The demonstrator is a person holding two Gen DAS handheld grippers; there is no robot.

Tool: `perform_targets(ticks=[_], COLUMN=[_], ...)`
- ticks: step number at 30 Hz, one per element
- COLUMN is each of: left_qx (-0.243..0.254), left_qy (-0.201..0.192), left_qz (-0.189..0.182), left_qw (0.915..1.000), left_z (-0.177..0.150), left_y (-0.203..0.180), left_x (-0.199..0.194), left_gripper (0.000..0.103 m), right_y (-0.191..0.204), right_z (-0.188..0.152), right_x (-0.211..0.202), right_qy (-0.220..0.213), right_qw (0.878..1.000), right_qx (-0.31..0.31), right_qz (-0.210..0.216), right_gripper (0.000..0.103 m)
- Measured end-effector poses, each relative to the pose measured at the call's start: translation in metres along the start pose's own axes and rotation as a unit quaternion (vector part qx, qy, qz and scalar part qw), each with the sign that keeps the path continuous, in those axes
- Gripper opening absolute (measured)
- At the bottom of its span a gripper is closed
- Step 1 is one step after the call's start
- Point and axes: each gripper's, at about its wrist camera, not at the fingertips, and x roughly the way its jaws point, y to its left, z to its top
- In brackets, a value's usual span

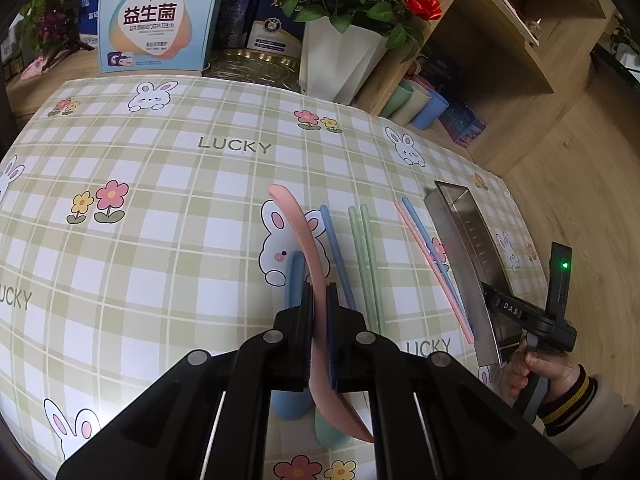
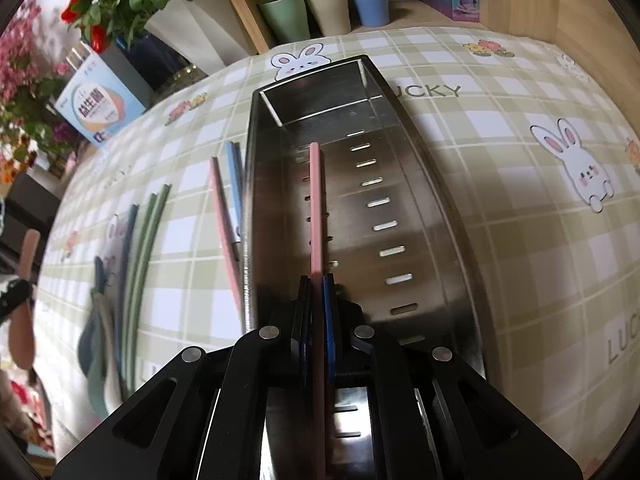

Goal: Organize utensils
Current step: 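Place the pink chopstick in the steel tray and open right gripper while left carries spoon toward tray, then lower the pink spoon into the steel tray and open the left gripper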

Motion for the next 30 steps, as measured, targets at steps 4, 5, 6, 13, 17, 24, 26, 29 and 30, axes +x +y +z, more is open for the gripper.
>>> perform_targets(ticks=[4,5,6,13,17,24,26,29,30], left_qx=[0.005,0.006,0.009,0.041,0.074,0.124,0.133,0.133,0.13], left_qy=[0.003,0.003,0.004,0.011,0.022,0.061,0.07,0.091,0.101], left_qz=[-0.002,-0.002,-0.003,-0.02,-0.042,-0.096,-0.1,-0.104,-0.103], left_qw=[1.0,1.0,0.9999,0.9989,0.9962,0.9858,0.9836,0.9815,0.981], left_z=[0.001,0.001,0.002,0.012,0.019,0.017,0.014,0.011,0.01], left_y=[-0.005,-0.006,-0.008,-0.041,-0.08,-0.16,-0.177,-0.201,-0.208], left_x=[0.002,0.003,0.003,0.012,0.026,0.07,0.084,0.11,0.119], left_gripper=[0.006,0.006,0.006,0.006,0.006,0.006,0.006,0.006,0.006], right_y=[-0.002,-0.003,-0.004,-0.011,-0.026,-0.052,-0.062,-0.074,-0.077], right_z=[0.004,0.005,0.006,0.014,0.016,0.016,0.015,0.011,0.009], right_x=[-0.006,-0.009,-0.013,-0.057,-0.083,-0.104,-0.104,-0.104,-0.104], right_qy=[-0.011,-0.015,-0.02,-0.071,-0.091,-0.107,-0.102,-0.093,-0.09], right_qw=[1.0,1.0,1.0,0.997,0.995,0.991,0.991,0.991,0.992], right_qx=[0.003,0.002,0.001,-0.008,-0.001,0.012,0.021,0.034,0.038], right_qz=[-0.021,-0.023,-0.023,-0.042,-0.051,-0.08,-0.085,-0.086,-0.083], right_gripper=[0.007,0.007,0.007,0.008,0.01,0.047,0.052,0.06,0.062])
